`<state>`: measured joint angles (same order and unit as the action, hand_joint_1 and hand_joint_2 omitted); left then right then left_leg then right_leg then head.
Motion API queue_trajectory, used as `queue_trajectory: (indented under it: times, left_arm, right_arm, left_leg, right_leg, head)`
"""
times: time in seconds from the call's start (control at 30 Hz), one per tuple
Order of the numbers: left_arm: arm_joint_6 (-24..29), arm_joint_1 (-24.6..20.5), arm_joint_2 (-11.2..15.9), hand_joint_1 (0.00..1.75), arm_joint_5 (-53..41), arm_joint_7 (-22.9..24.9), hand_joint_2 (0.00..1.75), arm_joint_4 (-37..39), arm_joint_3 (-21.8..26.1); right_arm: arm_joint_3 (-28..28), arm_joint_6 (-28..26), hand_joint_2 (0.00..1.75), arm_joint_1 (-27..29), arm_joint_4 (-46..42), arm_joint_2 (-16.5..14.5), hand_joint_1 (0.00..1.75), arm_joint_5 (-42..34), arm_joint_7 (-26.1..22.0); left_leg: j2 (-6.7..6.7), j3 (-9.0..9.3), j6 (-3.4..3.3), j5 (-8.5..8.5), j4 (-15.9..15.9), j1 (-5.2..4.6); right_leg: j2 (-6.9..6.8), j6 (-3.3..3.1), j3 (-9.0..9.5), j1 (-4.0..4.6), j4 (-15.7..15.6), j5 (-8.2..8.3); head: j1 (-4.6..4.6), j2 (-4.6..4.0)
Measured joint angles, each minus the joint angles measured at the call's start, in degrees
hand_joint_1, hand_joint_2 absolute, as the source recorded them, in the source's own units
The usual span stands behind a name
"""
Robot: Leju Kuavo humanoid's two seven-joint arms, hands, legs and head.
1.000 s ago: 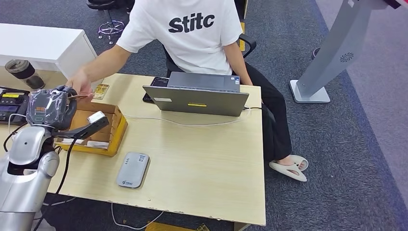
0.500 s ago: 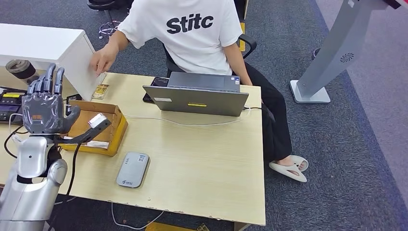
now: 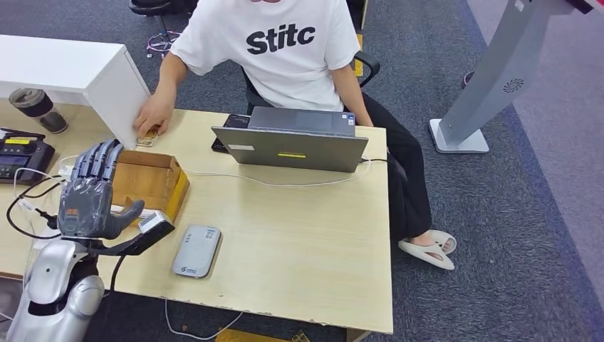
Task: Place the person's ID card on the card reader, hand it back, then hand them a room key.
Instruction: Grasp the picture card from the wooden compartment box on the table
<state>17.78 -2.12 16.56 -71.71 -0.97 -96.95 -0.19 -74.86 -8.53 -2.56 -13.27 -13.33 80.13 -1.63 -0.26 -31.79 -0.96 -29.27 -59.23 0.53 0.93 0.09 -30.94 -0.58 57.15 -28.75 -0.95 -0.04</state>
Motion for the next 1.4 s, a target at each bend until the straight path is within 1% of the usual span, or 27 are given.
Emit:
queue_trajectory:
  times: [0.13, 0.27, 0.4, 0.57, 0.7, 0.87, 1.07, 1.3, 1.4]
  left_arm:
    - [-3.2, 4.9, 1.1, 0.0, -2.7, -0.5, 1.75, -2.2, 0.0]
    - [-6.7, 8.7, 3.4, 0.0, -3.0, -0.1, 1.75, -4.8, 0.6]
    - [-9.9, 9.8, 6.5, 0.0, -3.0, -0.1, 1.75, -6.3, 1.5]
    - [-11.2, 9.8, 8.4, 0.0, -2.9, -0.2, 1.75, -6.6, 2.1]
    - [-12.3, 8.9, 9.4, 0.0, -2.5, 0.1, 1.75, -6.4, 2.1]
    - [-12.5, 6.0, 9.4, 0.0, -3.0, 1.0, 1.75, -4.6, 2.1]
    - [-12.6, 2.3, 8.3, 0.0, -2.2, 1.1, 1.75, -0.1, 1.9]
    - [-12.8, -1.0, 6.5, 0.0, -2.1, 1.1, 1.75, 6.0, 0.2]
    - [-12.9, -2.0, 6.2, 0.0, -2.1, 1.1, 1.75, 7.8, -0.4]
  right_arm:
    - [-0.1, -0.8, 1.75, 0.2, 0.0, -0.2, 0.0, 0.0, -0.1]
    - [-0.3, -1.0, 1.75, 0.3, 0.0, -0.4, 0.0, 0.0, -0.5]
    - [-0.5, -0.9, 1.75, 0.3, 0.0, -0.4, 0.0, 0.4, 0.0]
    - [-0.5, -0.9, 1.75, 0.3, 0.0, -0.5, 0.0, 0.7, 0.2]
    - [-0.5, -0.9, 1.75, 0.3, 0.0, -0.5, 0.0, 1.5, 0.2]
    - [-0.5, -0.9, 1.75, 0.3, 0.0, -0.5, 0.0, 2.3, 0.4]
    - [-0.5, -0.9, 1.75, 0.2, 0.0, -0.5, 0.0, 2.5, 0.7]
    - [-0.4, -0.8, 1.75, 0.2, 0.0, -0.5, 0.0, 3.3, 0.7]
    - [-0.4, -0.7, 1.75, 0.2, 0.0, -0.5, 0.0, 3.3, 0.8]
  left_leg:
    - [0.03, 0.01, 0.0, 0.0, 0.0, 0.01]
    - [0.0, -0.01, 0.01, -0.01, 0.0, 0.03]
    - [-0.01, 0.0, 0.04, 0.0, 0.0, 0.04]
    - [-0.01, 0.01, 0.04, 0.0, 0.0, 0.04]
    - [-0.03, 0.0, 0.04, 0.0, 0.0, 0.03]
    - [-0.04, 0.01, 0.04, 0.0, 0.0, 0.03]
    - [-0.03, 0.02, 0.04, 0.0, 0.0, 0.03]
    - [0.0, 0.01, 0.05, 0.0, 0.0, 0.03]
    - [0.03, 0.01, 0.05, 0.0, 0.0, 0.03]
  right_leg:
    - [0.02, -0.01, -0.03, 0.01, 0.0, 0.0]
    - [-0.01, -0.06, -0.04, 0.03, 0.0, -0.04]
    - [-0.03, -0.08, -0.04, 0.04, 0.0, -0.05]
    - [-0.02, -0.08, -0.03, 0.04, 0.0, -0.05]
    - [-0.04, -0.08, -0.04, 0.04, 0.0, -0.05]
    - [-0.06, -0.08, -0.04, 0.04, 0.0, -0.05]
    - [-0.05, -0.08, -0.04, 0.04, 0.0, -0.04]
    - [-0.01, -0.08, -0.05, 0.04, 0.0, -0.04]
    - [0.03, -0.08, -0.07, 0.04, 0.0, -0.04]
  head:
    - [0.0, 0.0]
    - [0.0, 0.0]
    - [0.0, 0.0]
    - [-0.01, 0.0]
    - [0.0, 0.0]
    - [0.0, 0.0]
    - [0.0, 0.0]
    - [-0.01, 0.0]
    - [0.0, 0.0]
